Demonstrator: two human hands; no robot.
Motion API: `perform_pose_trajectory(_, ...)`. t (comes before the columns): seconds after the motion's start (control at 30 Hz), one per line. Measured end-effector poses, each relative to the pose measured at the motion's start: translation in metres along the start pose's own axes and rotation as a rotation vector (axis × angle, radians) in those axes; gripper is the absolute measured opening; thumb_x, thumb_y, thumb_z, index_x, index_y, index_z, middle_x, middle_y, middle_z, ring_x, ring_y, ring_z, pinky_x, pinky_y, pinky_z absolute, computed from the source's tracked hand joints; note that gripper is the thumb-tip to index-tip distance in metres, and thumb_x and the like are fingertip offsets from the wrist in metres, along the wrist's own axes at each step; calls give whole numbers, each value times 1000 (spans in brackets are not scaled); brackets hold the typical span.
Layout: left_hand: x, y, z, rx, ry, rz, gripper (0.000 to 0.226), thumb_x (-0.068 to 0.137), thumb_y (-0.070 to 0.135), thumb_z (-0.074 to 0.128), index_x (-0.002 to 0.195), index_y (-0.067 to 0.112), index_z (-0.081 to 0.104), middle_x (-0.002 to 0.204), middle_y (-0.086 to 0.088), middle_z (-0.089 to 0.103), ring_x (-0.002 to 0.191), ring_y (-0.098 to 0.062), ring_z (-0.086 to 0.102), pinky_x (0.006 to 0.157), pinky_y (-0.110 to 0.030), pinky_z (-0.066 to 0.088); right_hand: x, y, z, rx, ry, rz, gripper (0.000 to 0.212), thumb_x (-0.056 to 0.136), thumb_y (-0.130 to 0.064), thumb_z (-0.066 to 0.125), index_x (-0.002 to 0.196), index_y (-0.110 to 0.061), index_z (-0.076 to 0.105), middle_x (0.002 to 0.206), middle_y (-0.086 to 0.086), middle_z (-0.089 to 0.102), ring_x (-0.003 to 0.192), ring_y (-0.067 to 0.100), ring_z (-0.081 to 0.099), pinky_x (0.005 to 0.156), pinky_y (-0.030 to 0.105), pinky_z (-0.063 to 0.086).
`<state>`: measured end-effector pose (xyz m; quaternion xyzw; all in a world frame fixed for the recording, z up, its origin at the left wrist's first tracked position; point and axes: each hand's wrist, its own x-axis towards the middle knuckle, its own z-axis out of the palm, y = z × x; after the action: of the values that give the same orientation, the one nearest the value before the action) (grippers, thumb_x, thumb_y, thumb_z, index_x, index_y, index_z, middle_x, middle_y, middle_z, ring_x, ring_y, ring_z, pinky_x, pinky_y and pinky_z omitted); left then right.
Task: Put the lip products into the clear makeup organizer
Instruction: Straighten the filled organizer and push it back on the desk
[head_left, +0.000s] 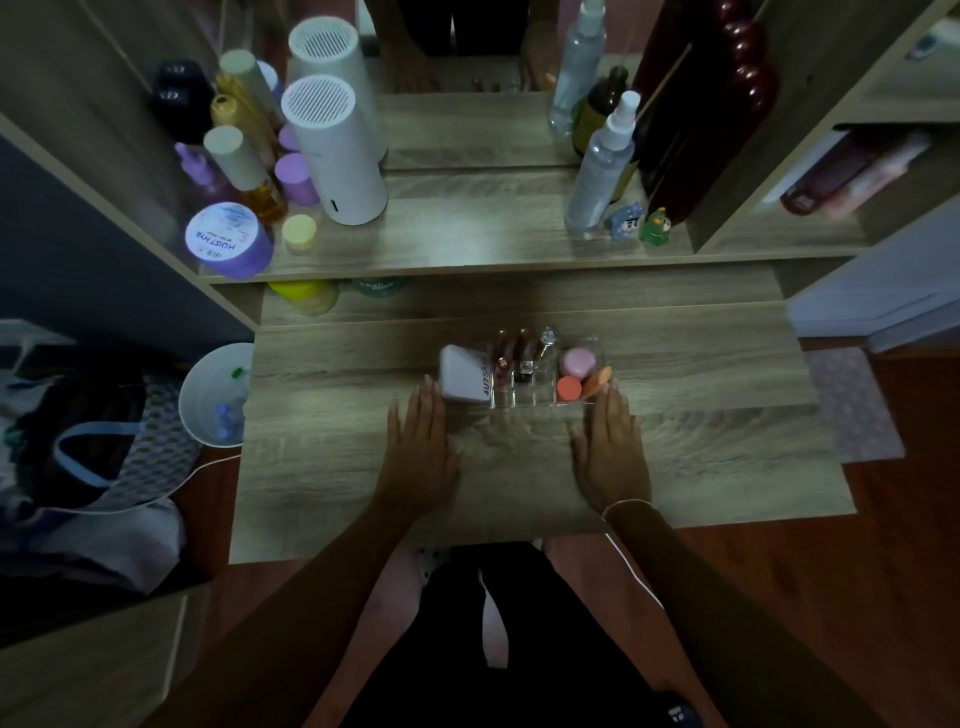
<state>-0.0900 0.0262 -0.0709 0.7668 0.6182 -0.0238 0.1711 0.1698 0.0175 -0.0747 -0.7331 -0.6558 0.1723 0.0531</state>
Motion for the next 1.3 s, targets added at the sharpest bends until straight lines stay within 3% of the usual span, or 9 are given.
perform_pose_trajectory(0.23, 6, 7, 1, -3, -7, 40, 73, 91, 40, 33, 147, 3, 2, 157, -21, 4, 146, -33, 3, 116, -56, 7, 2, 14, -3, -32, -13, 18, 68, 98, -45, 27, 150, -6, 7, 159, 17, 15, 148, 31, 11, 119, 49, 16)
perform_pose_trajectory(0.5, 22, 35, 3, -2, -65, 74, 81, 93, 57, 26, 146, 5, -7, 158, -16, -6, 146, -30, -6, 118, -51, 2, 7, 42, -14, 28, 11, 48, 67, 98, -40, 37, 150, -6, 12, 159, 15, 18, 147, 32, 13, 118, 51, 19)
perform_pose_trajectory(0.8, 45, 80, 7, 41, -88, 148, 81, 93, 53, 31, 146, 5, -7, 158, -17, -4, 146, -31, -4, 118, -53, 6, 15, 91, -29, 73, 54, 86, 66, 99, -42, 33, 150, -9, 10, 158, 16, 18, 147, 32, 16, 118, 49, 13)
perform_pose_trajectory(1.3, 89, 154, 19, 64, -109, 196, 78, 94, 54, 25, 146, 3, 0, 158, -19, 4, 146, -29, -1, 118, -55, 5, 46, 171, -65, 77, 62, 78, 60, 99, -40, 31, 149, -9, 17, 157, 18, 23, 146, 31, 19, 118, 54, 20)
